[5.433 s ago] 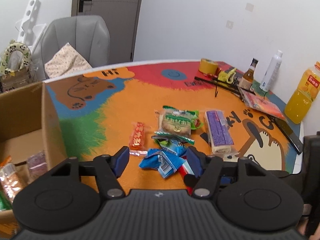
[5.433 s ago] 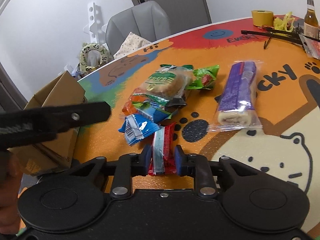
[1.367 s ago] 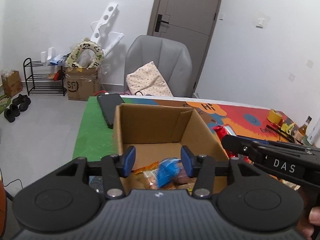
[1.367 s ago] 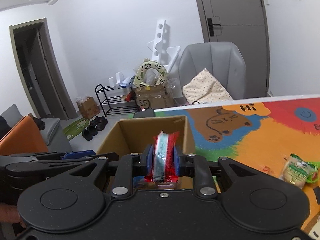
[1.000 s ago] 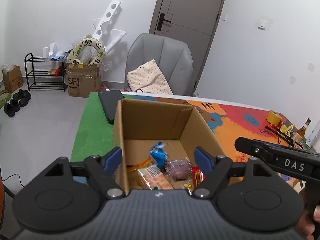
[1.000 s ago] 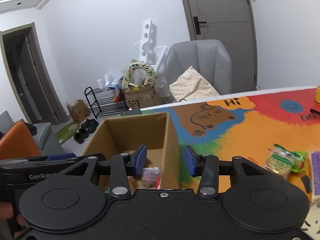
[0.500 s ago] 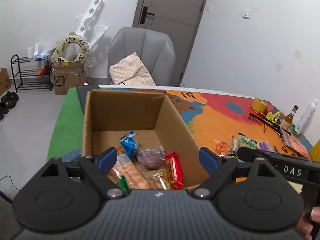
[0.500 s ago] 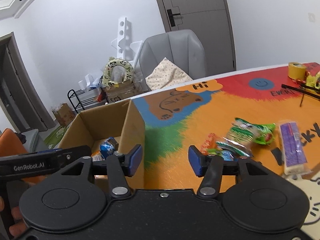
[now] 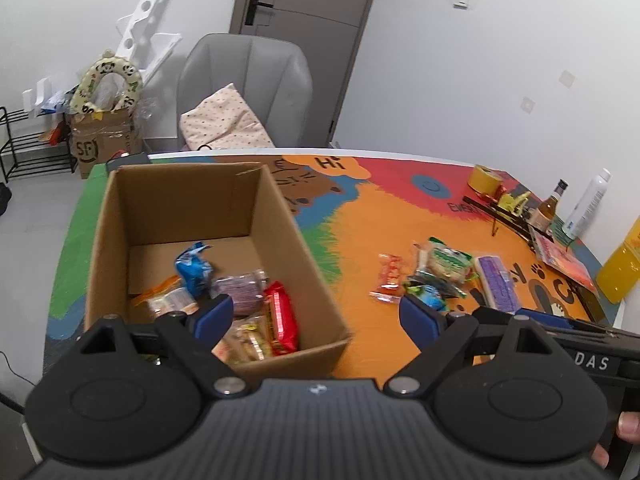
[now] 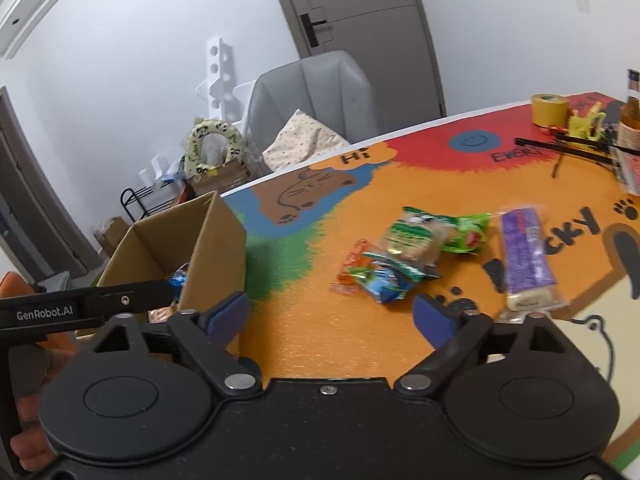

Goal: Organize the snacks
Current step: 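Move both open tools back toward the snack pile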

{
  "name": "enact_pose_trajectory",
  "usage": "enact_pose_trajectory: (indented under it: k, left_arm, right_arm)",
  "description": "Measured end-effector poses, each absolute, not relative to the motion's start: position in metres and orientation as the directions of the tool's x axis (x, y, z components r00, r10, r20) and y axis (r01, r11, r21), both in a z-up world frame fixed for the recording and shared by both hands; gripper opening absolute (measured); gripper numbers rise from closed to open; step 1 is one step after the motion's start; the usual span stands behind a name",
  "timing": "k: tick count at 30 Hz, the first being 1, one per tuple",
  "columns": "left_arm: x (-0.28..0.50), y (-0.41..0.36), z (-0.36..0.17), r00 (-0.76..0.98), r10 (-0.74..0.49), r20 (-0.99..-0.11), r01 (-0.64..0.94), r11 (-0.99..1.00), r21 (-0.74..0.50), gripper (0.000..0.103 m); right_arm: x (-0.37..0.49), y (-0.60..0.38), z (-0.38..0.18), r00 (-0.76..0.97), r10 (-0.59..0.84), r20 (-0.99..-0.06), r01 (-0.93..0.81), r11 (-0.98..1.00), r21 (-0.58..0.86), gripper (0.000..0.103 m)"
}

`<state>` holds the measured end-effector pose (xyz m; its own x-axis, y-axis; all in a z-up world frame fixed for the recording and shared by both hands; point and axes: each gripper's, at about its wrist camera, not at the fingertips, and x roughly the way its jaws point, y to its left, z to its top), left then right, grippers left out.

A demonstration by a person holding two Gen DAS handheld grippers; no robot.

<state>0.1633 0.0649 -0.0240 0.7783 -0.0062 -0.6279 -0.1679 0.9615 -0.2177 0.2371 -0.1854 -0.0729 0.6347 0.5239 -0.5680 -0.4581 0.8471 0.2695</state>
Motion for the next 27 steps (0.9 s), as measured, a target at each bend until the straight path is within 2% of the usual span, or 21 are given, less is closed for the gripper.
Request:
enact_pose_trajectory:
  k: [13,23,27]
  left_arm:
    - [0.177,0.025,-0.015,0.787,-0.066,-0.614,-0.080,0.975,-0.207,0.089]
    - [0.192,-0.002,-0.016,0.796,-0.084,-0.599,-0.050,0.978,-0.203,0.089]
    - [0.202,-0.013,-0.020,0.798,-0.089,-0.596,-0.036,0.980,-0.194,0.089]
  right_arm:
    - [0.243,-0.238,-0.074,0.669,0.486,-0.563,-0.391,0.873,0.290,0.103]
    - [0.252,-0.266,-0.080,0.694,0.465,-0.550,-0.351,0.885,0.305,0.102]
    - [0.262,-0.273,-0.086,0.692,0.474,-0.544,-0.349,0.880,0.322,0.096]
